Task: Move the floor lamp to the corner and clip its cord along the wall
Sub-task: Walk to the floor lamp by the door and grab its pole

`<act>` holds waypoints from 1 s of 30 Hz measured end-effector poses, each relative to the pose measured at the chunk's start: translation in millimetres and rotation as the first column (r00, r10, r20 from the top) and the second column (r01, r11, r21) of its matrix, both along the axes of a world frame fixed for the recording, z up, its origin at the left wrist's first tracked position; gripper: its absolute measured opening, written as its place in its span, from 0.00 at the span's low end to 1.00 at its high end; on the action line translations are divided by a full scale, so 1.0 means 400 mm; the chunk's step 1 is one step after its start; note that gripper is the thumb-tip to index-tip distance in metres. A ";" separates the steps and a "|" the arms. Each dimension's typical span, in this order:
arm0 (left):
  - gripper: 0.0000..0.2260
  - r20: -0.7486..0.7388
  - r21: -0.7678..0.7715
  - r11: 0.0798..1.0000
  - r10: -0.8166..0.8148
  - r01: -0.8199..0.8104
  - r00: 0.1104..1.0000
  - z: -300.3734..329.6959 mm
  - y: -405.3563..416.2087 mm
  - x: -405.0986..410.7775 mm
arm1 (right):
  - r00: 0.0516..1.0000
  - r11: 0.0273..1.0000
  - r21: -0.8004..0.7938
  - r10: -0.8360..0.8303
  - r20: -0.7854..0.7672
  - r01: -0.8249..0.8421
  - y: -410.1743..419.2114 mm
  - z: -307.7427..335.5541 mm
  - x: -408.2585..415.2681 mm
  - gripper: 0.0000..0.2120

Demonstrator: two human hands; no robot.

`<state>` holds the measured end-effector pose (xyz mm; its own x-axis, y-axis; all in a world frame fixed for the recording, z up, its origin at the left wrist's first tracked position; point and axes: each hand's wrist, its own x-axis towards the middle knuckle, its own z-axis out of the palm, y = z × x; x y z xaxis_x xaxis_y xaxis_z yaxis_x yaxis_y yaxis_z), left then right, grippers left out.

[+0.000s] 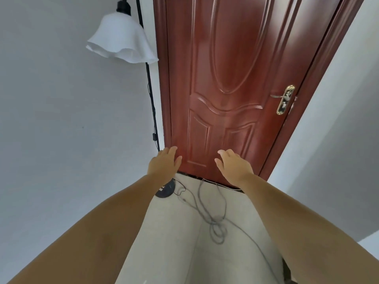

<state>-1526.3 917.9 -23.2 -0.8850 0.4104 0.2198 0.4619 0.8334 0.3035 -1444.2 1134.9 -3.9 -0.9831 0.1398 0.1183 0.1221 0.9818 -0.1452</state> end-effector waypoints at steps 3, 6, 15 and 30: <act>0.21 0.008 -0.021 0.999 -0.034 0.034 0.999 -0.015 0.091 -0.148 | 1.000 1.000 -0.006 -0.012 0.011 0.012 0.086 -0.025 -0.150 0.19; 0.20 0.018 -0.020 1.000 -0.020 0.021 1.000 -0.040 0.162 -0.299 | 1.000 1.000 -0.011 0.012 0.000 -0.012 0.155 -0.061 -0.325 0.19; 0.19 0.172 -0.034 0.972 0.234 -0.231 0.957 -0.170 0.252 -0.696 | 0.971 0.977 -0.065 0.207 0.115 -0.201 0.284 -0.212 -0.841 0.19; 0.19 0.575 -0.051 0.812 0.500 -0.582 0.647 -0.643 0.176 -1.225 | 0.913 0.909 -0.360 0.314 0.259 -0.210 0.084 -0.740 -1.416 0.18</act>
<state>-2016.5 988.3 -280.5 -0.9198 -0.1757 -0.3509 -0.3354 0.8161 0.4706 -2010.6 1168.5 -299.9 -0.9686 -0.1491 -0.1988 -0.0445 0.8912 -0.4515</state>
